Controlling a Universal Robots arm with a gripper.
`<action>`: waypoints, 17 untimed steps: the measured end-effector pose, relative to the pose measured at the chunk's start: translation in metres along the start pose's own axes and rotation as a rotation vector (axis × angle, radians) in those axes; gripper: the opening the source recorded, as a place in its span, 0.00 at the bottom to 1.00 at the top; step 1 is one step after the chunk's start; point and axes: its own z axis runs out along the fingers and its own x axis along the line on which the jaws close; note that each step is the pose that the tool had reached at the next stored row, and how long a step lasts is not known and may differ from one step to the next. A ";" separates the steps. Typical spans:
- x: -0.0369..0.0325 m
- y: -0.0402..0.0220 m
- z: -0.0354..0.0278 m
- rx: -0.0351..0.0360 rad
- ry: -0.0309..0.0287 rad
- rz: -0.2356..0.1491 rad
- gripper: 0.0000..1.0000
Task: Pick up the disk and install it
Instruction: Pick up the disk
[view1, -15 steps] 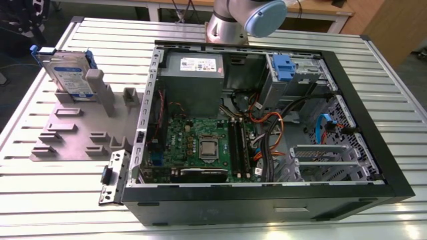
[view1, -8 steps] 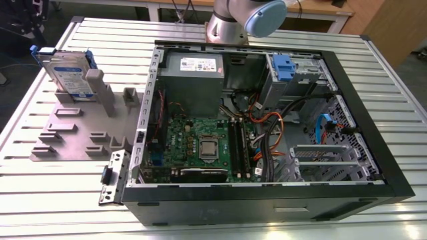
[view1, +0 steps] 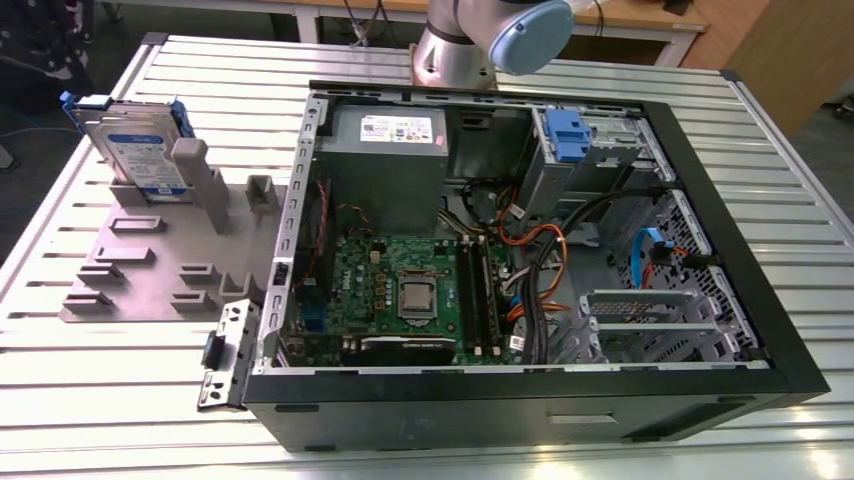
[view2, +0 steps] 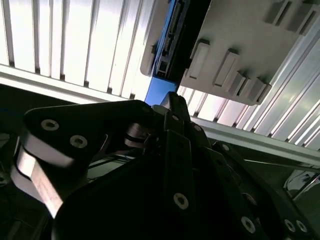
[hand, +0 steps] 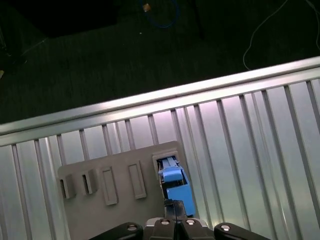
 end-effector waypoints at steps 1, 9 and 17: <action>0.0000 0.0000 0.0004 0.0002 0.0000 -0.003 0.11; 0.0000 0.0003 0.0030 0.0015 -0.0013 -0.009 0.41; -0.0001 0.0001 0.0117 0.0042 -0.0006 -0.102 0.59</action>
